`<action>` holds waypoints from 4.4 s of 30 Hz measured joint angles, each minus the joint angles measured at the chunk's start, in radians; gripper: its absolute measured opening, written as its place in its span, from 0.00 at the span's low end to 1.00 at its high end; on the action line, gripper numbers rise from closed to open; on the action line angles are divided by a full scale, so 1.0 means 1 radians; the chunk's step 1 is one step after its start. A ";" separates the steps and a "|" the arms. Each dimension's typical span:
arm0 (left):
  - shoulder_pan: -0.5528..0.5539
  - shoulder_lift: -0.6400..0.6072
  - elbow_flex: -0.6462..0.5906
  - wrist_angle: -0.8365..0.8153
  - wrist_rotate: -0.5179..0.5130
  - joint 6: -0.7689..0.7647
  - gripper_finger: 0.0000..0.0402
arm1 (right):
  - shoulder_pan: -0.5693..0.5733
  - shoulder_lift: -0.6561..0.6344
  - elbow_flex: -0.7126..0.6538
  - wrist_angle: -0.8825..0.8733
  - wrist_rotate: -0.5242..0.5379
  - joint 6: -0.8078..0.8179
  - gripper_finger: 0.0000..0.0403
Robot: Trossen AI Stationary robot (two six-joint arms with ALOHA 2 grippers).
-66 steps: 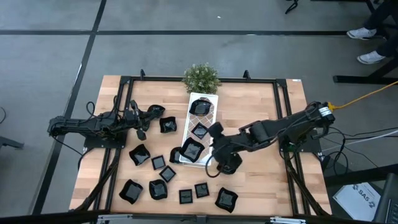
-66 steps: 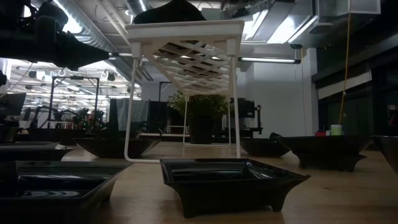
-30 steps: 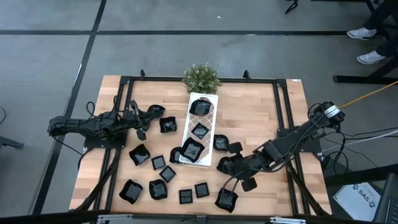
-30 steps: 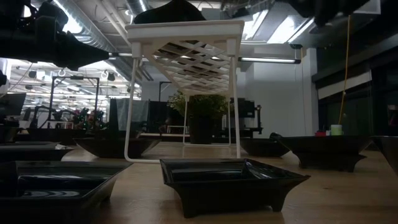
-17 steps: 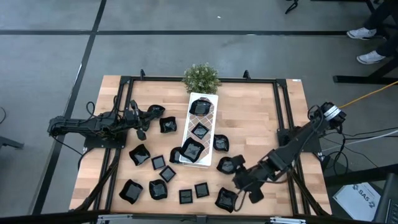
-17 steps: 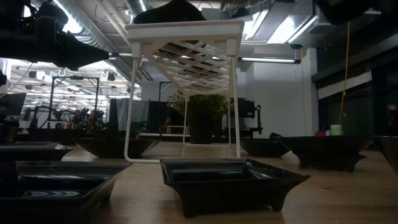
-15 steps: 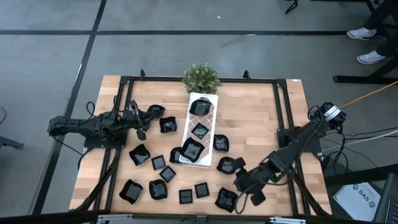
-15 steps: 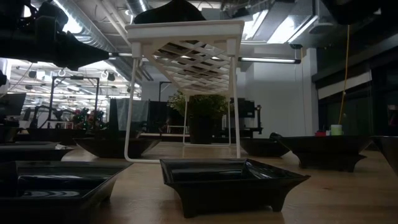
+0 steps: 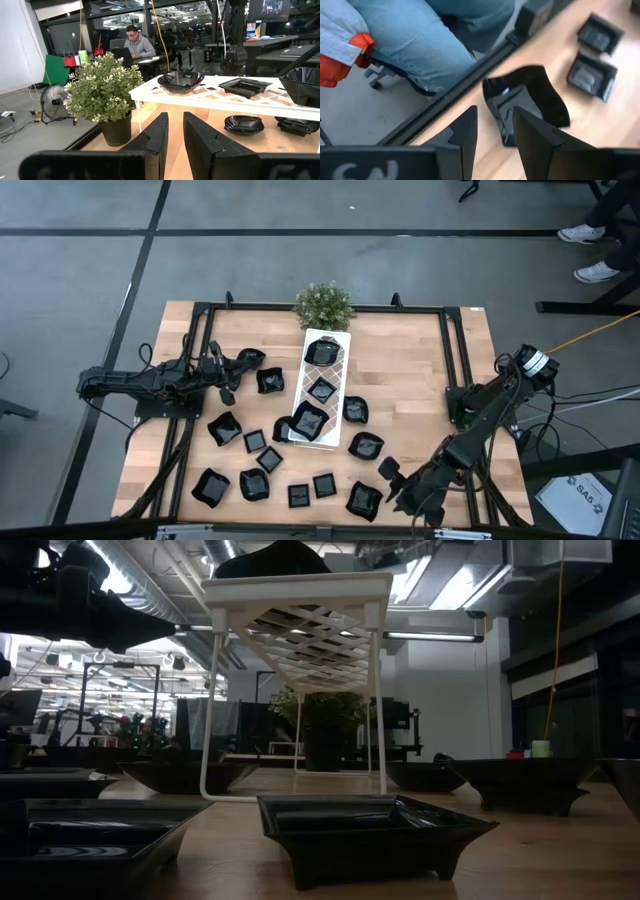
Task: Pick & Place Mini shaped plates
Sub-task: Stack the distorted square plate on top of the distorted square plate on the shelf
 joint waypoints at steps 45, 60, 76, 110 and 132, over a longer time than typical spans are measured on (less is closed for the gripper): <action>0.000 0.000 0.000 0.000 0.000 0.000 0.13 | 0.002 0.272 -0.031 0.231 0.091 -0.092 0.03; 0.000 0.000 0.000 0.000 0.000 0.000 0.13 | 0.002 0.186 -0.031 0.261 0.092 -0.121 0.02; 0.000 0.000 0.000 0.000 0.000 0.000 0.14 | -0.006 -0.064 -0.032 0.322 0.300 -0.342 0.02; 0.000 0.000 0.000 0.000 0.000 0.000 0.13 | -0.576 -0.101 0.126 0.207 -0.148 -0.793 0.02; 0.000 0.000 0.000 0.000 0.000 0.000 0.13 | -0.635 0.008 0.126 0.244 -0.210 -0.771 0.02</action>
